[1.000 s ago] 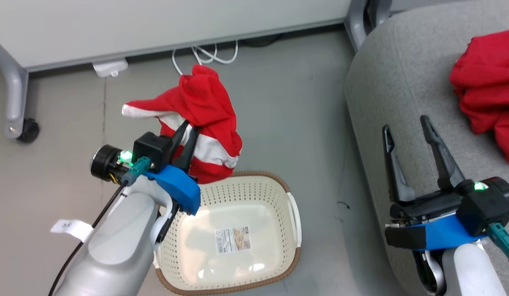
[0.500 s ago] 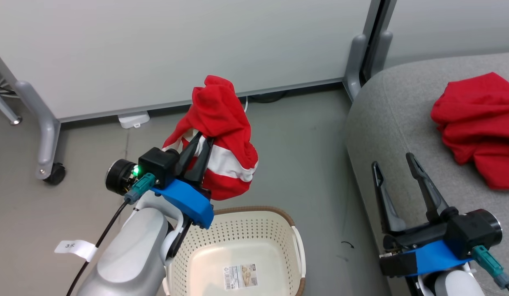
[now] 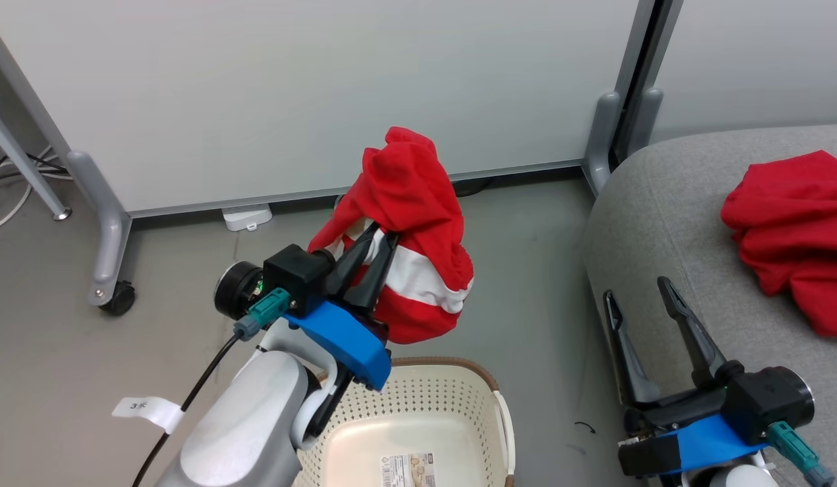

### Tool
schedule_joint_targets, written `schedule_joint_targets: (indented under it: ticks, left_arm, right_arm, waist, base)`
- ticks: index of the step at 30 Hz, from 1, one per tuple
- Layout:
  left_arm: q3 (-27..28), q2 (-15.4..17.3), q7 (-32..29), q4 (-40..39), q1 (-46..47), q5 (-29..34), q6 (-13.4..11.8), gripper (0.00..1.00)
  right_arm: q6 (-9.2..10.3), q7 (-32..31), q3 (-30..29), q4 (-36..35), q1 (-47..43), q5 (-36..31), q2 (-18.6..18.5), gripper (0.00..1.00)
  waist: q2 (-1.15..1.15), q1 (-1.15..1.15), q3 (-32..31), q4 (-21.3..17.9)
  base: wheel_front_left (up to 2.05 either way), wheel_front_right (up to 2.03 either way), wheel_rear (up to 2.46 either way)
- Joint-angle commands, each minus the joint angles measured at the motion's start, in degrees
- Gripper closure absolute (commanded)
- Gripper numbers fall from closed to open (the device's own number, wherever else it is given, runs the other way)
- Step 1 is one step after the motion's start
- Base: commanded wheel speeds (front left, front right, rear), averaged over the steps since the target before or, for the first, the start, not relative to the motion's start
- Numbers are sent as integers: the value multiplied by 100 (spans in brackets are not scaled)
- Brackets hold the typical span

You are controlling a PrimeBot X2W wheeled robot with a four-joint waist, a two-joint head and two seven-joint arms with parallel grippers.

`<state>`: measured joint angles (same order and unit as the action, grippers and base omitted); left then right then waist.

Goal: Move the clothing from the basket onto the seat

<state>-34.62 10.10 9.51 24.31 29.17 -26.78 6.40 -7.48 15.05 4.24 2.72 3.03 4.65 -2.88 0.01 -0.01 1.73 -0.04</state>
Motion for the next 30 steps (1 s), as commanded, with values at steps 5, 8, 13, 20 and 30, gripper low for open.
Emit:
schedule_joint_targets:
  ticks: [5,8,13,20,30]
  left_arm:
    - [-64,50,-179,-499,-148,-1,-128,100]
    - [-83,91,-251,-699,-166,18,-179,100]
    - [-106,147,-318,-899,-139,37,-211,100]
    - [-151,157,-326,-972,-18,59,-224,100]
    - [-281,54,-266,-931,164,94,-187,100]
  right_arm:
    - [-3,20,71,-28,-96,45,1,0]
    - [-3,20,122,-59,-33,70,1,0]
    - [-3,20,447,-129,256,47,1,0]
    - [-3,20,1311,-7,813,-36,-6,0]
    - [-3,20,2014,906,1634,-50,-19,0]
  waist:
    - [-1,1,32,52]
    - [-1,1,78,80]
    - [-1,1,171,98]
    - [-1,1,273,131]
    - [-1,1,418,251]
  base:
    - [0,0,0]
    - [0,0,0]
    - [0,0,0]
    - [0,0,0]
    - [0,0,0]
